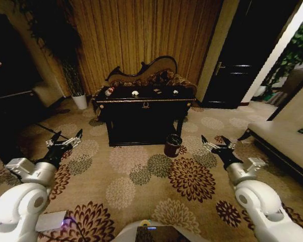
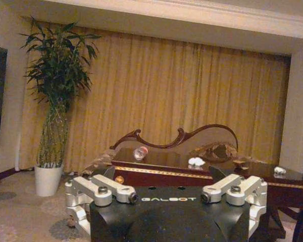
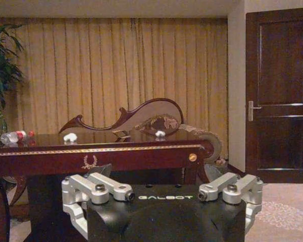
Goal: Move to the front of the table and place the trash on the table into the trash bin.
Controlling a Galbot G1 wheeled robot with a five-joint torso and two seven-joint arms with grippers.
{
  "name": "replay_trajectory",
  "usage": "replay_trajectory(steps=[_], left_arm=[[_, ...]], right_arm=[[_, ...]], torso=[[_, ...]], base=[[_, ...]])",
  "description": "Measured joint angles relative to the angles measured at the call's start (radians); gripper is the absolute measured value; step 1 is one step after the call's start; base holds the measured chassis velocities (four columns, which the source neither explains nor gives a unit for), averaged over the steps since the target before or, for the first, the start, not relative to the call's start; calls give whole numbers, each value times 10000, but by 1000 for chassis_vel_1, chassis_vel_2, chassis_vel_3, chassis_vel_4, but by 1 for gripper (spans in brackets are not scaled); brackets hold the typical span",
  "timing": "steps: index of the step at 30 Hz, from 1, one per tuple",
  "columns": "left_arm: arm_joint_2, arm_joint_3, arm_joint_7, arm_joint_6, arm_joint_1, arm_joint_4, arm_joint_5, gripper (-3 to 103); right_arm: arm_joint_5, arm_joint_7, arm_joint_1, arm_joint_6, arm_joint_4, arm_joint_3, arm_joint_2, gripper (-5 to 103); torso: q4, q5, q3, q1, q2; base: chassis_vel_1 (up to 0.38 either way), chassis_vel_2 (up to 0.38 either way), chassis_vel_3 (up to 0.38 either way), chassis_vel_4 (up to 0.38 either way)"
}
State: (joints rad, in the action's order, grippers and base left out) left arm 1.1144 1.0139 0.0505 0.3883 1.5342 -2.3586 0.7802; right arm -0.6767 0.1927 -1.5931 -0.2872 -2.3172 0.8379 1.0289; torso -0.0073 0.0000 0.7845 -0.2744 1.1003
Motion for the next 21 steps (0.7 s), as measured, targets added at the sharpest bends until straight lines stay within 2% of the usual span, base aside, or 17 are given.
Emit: replay_trajectory(steps=[21], left_arm=[[32, -12, -76, -21, 4, -13, -30, 100]], right_arm=[[25, 17, -47, 16, 37, 9, 1, 100]], torso=[[0, 0, 0, -1, 0]], base=[[0, 0, 0, 0]])
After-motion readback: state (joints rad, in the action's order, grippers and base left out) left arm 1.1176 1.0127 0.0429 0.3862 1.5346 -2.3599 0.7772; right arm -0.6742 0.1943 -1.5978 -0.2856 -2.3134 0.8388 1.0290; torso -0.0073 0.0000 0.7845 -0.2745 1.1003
